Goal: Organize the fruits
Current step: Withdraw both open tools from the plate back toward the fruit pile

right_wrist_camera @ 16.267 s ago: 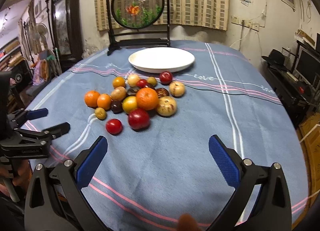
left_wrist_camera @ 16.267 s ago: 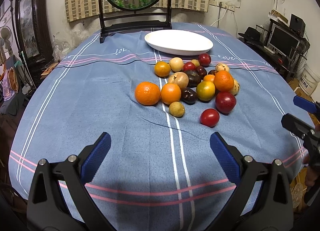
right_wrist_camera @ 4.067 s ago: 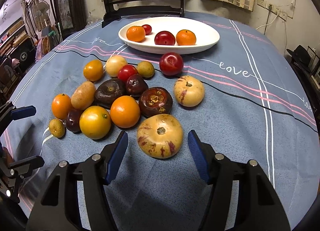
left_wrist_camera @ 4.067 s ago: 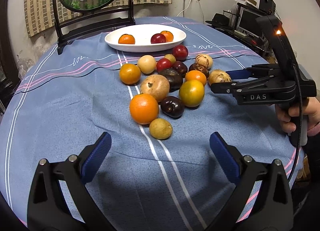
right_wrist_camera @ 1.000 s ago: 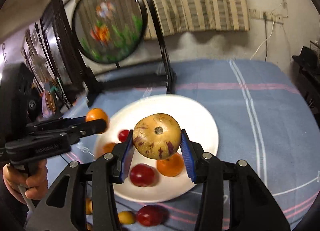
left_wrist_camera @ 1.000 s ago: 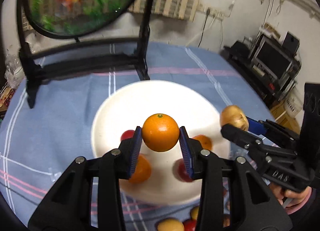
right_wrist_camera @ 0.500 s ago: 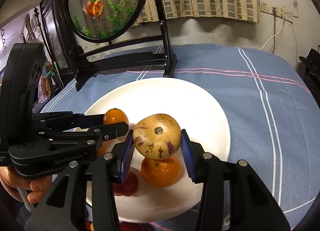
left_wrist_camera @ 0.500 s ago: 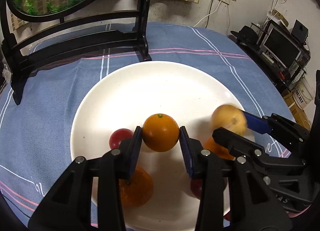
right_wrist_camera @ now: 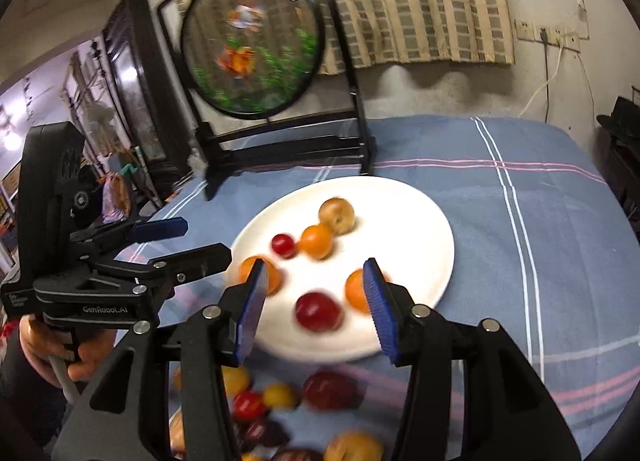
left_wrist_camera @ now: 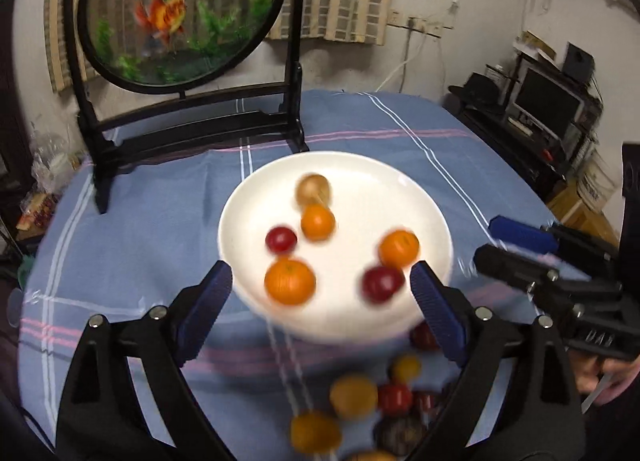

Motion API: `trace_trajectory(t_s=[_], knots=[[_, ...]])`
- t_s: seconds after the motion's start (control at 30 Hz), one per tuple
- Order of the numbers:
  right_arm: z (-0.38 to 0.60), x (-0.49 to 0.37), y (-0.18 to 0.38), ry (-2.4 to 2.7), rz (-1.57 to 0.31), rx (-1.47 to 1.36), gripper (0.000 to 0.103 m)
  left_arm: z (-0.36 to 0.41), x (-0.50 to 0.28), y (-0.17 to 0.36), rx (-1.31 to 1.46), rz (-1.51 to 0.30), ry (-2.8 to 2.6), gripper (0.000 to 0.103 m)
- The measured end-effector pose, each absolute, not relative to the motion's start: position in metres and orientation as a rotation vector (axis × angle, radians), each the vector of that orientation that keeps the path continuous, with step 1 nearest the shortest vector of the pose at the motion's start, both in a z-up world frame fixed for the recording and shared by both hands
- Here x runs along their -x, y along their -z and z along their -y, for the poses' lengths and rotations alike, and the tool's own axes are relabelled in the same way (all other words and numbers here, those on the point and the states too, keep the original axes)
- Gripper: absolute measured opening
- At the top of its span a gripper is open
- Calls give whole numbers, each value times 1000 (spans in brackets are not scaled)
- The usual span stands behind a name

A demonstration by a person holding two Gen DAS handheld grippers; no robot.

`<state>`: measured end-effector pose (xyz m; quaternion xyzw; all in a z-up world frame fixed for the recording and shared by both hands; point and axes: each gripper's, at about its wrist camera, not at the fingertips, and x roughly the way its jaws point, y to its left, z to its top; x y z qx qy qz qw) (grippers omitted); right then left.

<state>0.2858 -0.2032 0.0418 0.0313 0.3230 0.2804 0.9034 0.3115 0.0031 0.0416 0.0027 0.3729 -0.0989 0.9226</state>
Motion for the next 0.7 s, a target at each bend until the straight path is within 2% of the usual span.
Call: trace_trajectory(t_s=[0.4,0.7], knots=[[190,-142,4,-635,-783,72,50,-25,-150,-7,27,-730,207,93],[182,-126,34,-614,-859,11,50,-32,-103,34,47,-781,235,93]])
